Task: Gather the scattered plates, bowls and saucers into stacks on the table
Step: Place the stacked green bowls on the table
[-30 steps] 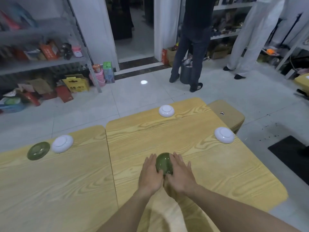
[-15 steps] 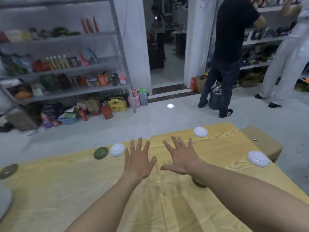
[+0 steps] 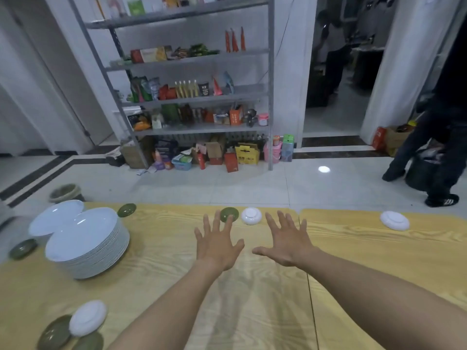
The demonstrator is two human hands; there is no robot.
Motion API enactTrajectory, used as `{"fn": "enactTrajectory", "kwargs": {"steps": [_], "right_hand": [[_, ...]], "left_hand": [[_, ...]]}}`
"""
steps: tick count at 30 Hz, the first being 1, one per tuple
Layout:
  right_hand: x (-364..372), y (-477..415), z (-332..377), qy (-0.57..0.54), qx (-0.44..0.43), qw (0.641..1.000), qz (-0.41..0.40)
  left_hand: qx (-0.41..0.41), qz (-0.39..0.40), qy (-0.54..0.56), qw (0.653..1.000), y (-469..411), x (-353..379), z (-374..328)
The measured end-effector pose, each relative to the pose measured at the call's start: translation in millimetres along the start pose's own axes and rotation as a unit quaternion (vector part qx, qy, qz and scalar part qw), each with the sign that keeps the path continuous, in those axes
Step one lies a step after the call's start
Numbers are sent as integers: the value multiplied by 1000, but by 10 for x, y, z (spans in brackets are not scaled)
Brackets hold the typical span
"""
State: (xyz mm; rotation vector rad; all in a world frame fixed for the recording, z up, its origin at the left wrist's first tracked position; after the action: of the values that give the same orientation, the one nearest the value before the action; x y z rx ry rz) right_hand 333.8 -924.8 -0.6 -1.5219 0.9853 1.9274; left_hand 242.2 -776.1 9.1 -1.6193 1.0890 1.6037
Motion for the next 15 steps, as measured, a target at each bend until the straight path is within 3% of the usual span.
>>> {"fn": "enactTrajectory", "kwargs": {"steps": [4,11,13,15], "right_hand": [[145,-363,298,-68,49,996,24],[469,-1254,749,-51,102,993,40],[575,-1503,845,-123,136,982,37],[680,-1718,889,-273,199,941,24]], "left_hand": [[-21,28,48,998,-385,106,438],[50,63,23,997,-1354,386,1008],[59,77,39,995,-1629,494,1127],[44,83,88,992,-1910,599,1233]]}}
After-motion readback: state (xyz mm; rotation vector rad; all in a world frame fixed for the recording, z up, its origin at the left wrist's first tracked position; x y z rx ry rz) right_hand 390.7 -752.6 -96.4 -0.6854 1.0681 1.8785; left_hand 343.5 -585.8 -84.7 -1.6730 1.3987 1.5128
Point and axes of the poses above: each hand's wrist, its own y-axis away from the middle knuckle, its own x-axis out of the palm, z = x × y, the point moved 7 cm from there along -y, towards the middle knuckle
